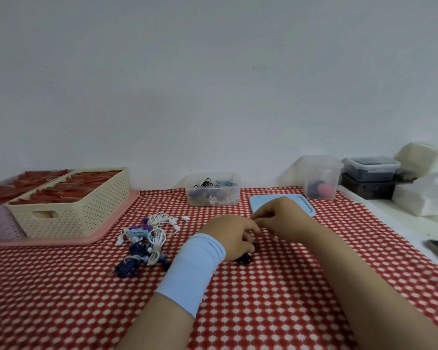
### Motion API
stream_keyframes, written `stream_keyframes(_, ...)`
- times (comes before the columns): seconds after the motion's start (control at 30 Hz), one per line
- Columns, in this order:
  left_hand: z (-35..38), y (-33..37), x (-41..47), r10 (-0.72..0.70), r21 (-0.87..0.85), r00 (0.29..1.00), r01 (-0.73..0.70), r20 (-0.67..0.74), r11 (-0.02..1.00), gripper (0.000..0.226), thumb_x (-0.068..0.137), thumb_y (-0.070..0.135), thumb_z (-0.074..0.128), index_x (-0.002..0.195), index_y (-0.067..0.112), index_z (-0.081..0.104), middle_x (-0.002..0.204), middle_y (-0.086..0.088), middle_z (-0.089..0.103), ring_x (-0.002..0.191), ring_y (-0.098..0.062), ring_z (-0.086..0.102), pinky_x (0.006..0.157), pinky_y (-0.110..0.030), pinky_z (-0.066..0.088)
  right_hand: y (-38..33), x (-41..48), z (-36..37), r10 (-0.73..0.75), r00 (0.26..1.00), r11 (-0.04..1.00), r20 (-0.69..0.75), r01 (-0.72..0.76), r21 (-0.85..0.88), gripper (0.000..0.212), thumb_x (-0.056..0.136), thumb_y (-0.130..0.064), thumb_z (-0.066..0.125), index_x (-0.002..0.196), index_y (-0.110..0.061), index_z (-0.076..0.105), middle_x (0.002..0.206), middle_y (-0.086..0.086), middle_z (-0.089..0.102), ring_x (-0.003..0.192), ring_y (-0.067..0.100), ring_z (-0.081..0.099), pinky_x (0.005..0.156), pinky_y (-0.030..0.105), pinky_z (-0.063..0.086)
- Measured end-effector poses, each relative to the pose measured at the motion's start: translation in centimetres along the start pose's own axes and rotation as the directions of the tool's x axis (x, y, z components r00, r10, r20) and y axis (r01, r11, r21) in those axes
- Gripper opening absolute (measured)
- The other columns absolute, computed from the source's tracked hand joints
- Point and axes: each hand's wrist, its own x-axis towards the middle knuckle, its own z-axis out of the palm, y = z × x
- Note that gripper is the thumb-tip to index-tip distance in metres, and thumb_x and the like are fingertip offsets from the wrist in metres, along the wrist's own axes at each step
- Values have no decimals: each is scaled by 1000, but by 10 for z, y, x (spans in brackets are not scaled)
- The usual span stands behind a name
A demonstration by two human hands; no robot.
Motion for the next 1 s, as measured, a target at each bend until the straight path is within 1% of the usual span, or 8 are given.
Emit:
stream_keyframes(0.13,-5,5,-1,-11,91,999,8,36,996,30,90,41,64,118,34,71,119,12,68,108,-12,60,99,-36,49,0,-1,2,-15,1000,999,-20,16,35,23,94,-19,69,88,-41,73,95,-15,74,78,12,72,75,25,60)
stream_keyframes(0.2,-5,4,-1,-5,93,1000,4,8,996,24,88,41,66,111,36,73,113,15,70,103,-9,62,96,-33,50,-1,-1,3,-14,1000,999,-15,14,41,19,94,-19,68,90,-36,75,94,-15,74,71,8,70,71,24,59)
stream_keyframes(0.33,-5,-9,-6,-21,-334,990,-26,-136,942,14,84,26,74,95,34,74,96,15,71,91,-2,65,92,-28,52,-3,-2,3,-12,999,997,-34,14,73,10,92,-21,72,94,-26,80,80,-6,77,47,6,60,55,23,55)
stream_keyframes(0.47,-17,-36,-16,-170,-764,938,-131,-301,631,14,93,15,64,104,23,70,101,7,75,96,-6,68,91,-26,51,-8,-4,4,16,996,976,-88,4,220,5,89,-18,76,92,-21,78,81,-1,77,46,12,59,52,26,55)
stream_keyframes(0.6,-23,-42,-18,-254,-947,925,-226,-282,229,18,99,7,52,112,13,63,98,-4,75,76,-13,61,61,-24,46,-16,-7,3,21,993,930,-114,22,366,4,87,-15,77,87,-18,79,73,-5,76,47,11,58,50,26,53)
stream_keyframes(0.73,-15,-36,-15,-230,-949,938,-205,-261,240,22,98,10,55,110,20,70,92,-7,68,67,-10,52,57,-20,43,-21,-9,3,71,990,844,-120,4,536,2,86,-13,77,87,-15,78,79,-7,76,49,15,56,42,18,42)
stream_keyframes(0.9,-8,-29,-14,-271,-943,933,-155,-238,296,8,92,15,66,100,12,67,73,-1,66,54,-10,47,53,-19,40,-27,-12,3,80,996,762,-32,-40,647,10,86,-16,77,96,-15,76,60,-6,68,46,12,51,42,20,35)
stream_keyframes(1.0,-7,-27,-14,-302,-922,908,-181,-290,342,15,86,18,73,100,15,69,80,-2,73,56,-7,56,50,-17,42,-30,-12,2,62,998,693,33,-67,718,16,88,-17,74,102,-10,76,68,-2,71,48,10,49,43,19,33)
